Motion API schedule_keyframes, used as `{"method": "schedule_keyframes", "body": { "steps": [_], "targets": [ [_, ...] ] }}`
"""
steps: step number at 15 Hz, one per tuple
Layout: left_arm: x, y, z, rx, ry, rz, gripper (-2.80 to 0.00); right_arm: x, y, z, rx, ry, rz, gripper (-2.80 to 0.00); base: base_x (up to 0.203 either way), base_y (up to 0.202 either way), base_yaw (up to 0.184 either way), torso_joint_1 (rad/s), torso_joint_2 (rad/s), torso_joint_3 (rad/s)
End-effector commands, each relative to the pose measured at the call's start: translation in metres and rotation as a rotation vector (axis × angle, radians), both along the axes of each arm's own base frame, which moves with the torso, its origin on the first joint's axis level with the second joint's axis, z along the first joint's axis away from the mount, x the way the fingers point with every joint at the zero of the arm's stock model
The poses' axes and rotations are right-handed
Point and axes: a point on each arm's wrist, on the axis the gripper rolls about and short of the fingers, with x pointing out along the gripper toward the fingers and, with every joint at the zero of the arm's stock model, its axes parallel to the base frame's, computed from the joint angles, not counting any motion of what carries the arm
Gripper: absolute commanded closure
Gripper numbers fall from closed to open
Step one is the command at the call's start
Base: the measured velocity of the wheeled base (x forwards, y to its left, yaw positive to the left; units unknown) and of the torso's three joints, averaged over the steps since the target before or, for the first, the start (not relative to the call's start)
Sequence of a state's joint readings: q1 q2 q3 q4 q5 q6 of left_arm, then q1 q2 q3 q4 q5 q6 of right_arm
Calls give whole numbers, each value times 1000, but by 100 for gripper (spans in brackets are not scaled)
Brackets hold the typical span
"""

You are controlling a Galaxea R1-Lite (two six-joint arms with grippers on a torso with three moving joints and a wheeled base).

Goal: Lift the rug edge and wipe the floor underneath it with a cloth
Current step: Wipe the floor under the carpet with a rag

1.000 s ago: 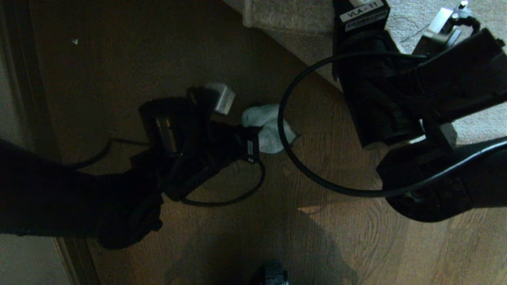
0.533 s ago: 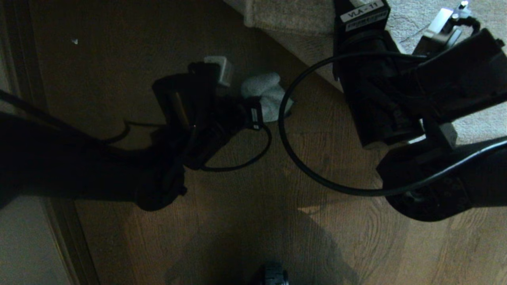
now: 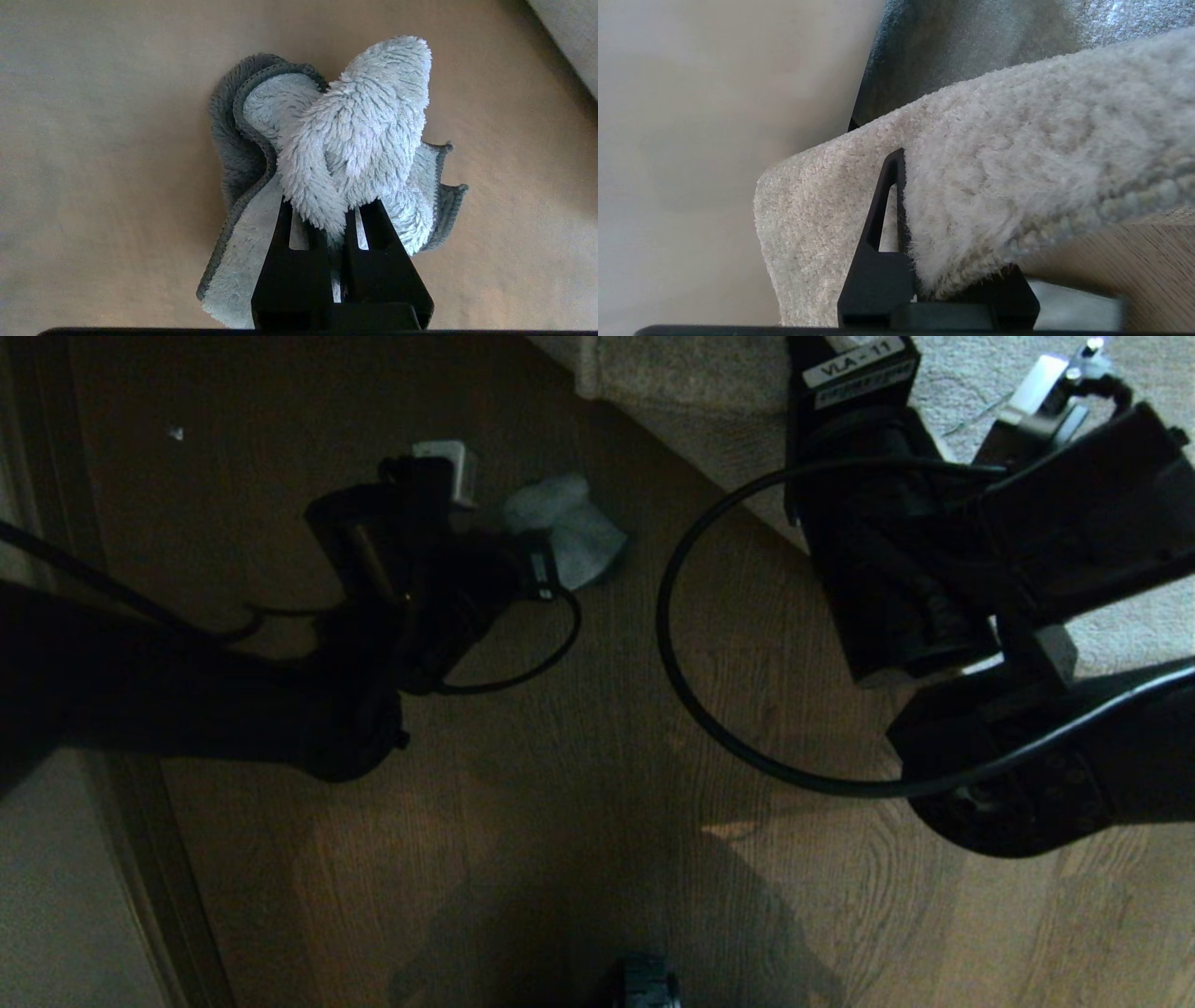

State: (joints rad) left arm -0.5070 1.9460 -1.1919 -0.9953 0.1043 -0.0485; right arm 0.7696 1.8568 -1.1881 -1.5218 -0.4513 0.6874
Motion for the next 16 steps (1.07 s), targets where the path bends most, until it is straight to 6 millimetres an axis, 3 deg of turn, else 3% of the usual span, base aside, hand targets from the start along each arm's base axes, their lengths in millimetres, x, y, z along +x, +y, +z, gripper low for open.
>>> {"method": "schedule_keyframes", "body": {
  "steps": [1,5,10,13,16],
  "targets": [
    [-3,7,-7,-3,5,9,0,-3,-2,4,48,-35,10,0,0,0,0,0,0,0],
    [-8,12,-6,-29,-8,11,0,-3,-3,5,53,-37,11,0,0,0,0,0,0,0],
    [-6,51,13,-50,-54,106,0,-1,0,1,42,-26,12,0,0,0,0,0,0,0],
    [-26,62,23,-56,-67,117,0,-1,0,0,43,-26,12,0,0,0,0,0,0,0],
    [-59,74,11,-29,-11,114,0,-1,-1,1,43,-26,13,0,0,0,0,0,0,0]
  ]
}}
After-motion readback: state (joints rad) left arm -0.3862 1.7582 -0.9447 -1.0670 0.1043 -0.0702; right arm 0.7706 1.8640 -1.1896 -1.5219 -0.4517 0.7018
